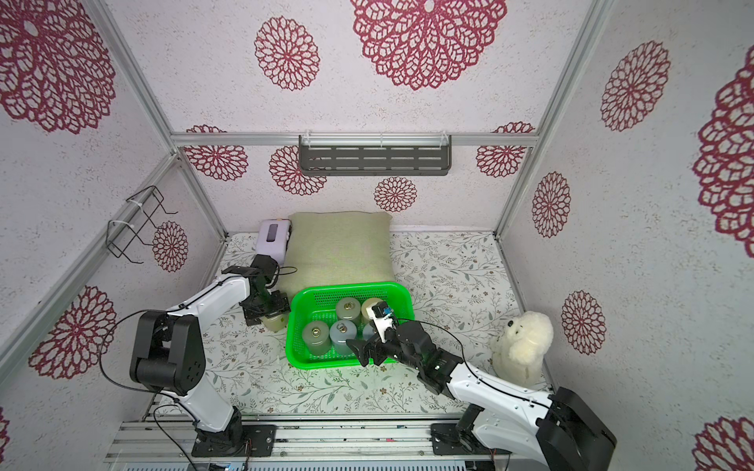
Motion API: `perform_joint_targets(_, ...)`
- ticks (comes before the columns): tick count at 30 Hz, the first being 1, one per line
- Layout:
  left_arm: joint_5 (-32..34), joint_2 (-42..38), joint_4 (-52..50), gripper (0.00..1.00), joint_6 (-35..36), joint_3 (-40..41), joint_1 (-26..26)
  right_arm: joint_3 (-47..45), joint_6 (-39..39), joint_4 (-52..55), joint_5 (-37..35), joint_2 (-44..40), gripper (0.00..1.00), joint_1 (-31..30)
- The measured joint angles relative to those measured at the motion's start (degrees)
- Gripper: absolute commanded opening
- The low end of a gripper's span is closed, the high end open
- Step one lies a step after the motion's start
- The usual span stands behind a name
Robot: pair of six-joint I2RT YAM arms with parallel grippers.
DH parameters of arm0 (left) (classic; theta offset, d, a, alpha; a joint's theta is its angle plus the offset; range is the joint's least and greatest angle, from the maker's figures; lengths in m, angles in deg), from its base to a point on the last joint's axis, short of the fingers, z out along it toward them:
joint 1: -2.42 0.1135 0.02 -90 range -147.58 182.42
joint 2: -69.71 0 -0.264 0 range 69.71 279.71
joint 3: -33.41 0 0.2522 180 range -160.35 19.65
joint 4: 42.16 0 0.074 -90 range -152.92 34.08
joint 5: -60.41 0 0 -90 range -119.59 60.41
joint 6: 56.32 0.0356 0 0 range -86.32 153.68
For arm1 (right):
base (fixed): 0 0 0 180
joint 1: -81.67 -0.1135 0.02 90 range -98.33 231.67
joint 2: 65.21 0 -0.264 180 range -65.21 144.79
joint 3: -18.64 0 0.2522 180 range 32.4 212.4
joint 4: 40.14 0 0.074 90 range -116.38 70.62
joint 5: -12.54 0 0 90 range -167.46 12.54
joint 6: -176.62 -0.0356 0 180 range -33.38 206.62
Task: Take the tea canister out of the basket
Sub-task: Place the tea canister at the center of the board.
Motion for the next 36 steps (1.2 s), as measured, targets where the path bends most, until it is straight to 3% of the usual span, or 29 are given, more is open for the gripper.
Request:
perform_joint_targets(1, 0.07, 0.0, -0.02, 0.98, 0.02, 0.0, 0.07, 0.0, 0.0, 0.0, -0.24, 0.0, 0.99, 0.0)
perform_joint_targets(14, 0.46, -1.64, 0.46, 0.97, -0.17, -0.22, 0.24, 0.07, -0.02, 1.38, -5.33, 0.0, 0.99, -0.04)
perform_joint_targets(25, -1.44, -22.23, 7.06, 0.97, -5.46, 5.09, -1.33, 5.99, -0.13, 7.41, -13.94, 3.23, 0.99, 0.02)
perform_joint_targets(29, -6.21, -26.97, 13.25, 0.97, -6.71, 9.81, -5.62, 12.07, -0.2, 13.03, -16.39, 6.43, 0.99, 0.48)
perform_joint_targets(36, -7.04, -32.09, 27.1, 0.97, -6.29, 19.43, -18.78, 24.15, -1.09, 26.49, -17.42, 13.35, 0.99, 3.91)
